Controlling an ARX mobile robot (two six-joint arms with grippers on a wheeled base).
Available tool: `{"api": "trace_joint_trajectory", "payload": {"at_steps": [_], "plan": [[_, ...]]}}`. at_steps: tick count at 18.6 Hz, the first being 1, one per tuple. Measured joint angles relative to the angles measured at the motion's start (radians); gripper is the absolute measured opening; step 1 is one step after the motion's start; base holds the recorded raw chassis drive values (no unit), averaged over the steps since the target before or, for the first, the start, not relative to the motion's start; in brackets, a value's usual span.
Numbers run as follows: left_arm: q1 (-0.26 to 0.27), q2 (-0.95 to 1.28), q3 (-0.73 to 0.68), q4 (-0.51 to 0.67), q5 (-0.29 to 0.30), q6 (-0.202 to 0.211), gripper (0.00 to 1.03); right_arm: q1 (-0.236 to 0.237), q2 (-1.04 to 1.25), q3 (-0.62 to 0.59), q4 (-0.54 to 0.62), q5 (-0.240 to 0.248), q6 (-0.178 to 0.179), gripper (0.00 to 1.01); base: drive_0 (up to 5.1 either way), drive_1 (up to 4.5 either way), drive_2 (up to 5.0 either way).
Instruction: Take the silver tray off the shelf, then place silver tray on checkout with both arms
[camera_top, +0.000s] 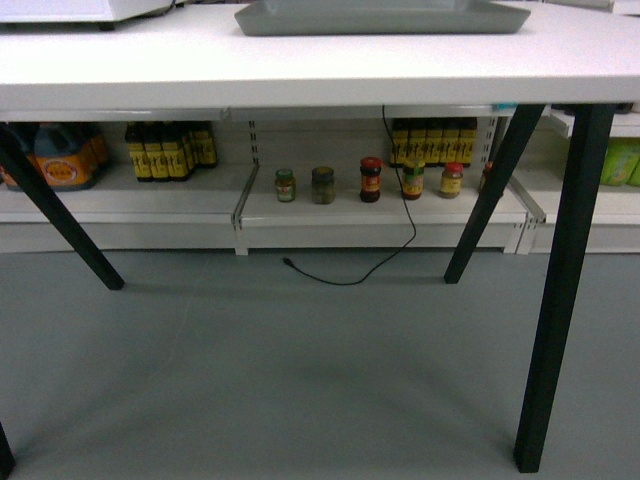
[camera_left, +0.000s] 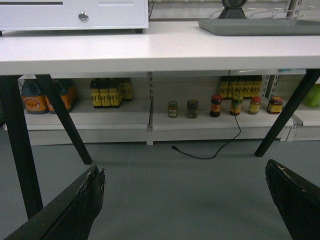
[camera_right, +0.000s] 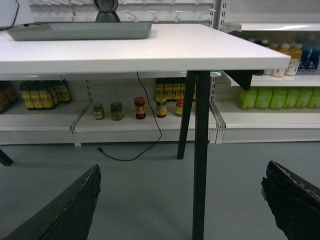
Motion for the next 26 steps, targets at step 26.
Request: {"api": "trace_joint_trajectory", "payload": {"at_steps": [26], "plan": [[0.000,0.000,0.000,-0.002,0.000,0.003,0.98,0.000,0.000,0.000,-0.002,0.000,-0.003,0.98,0.0,0.00,0.0]]}}
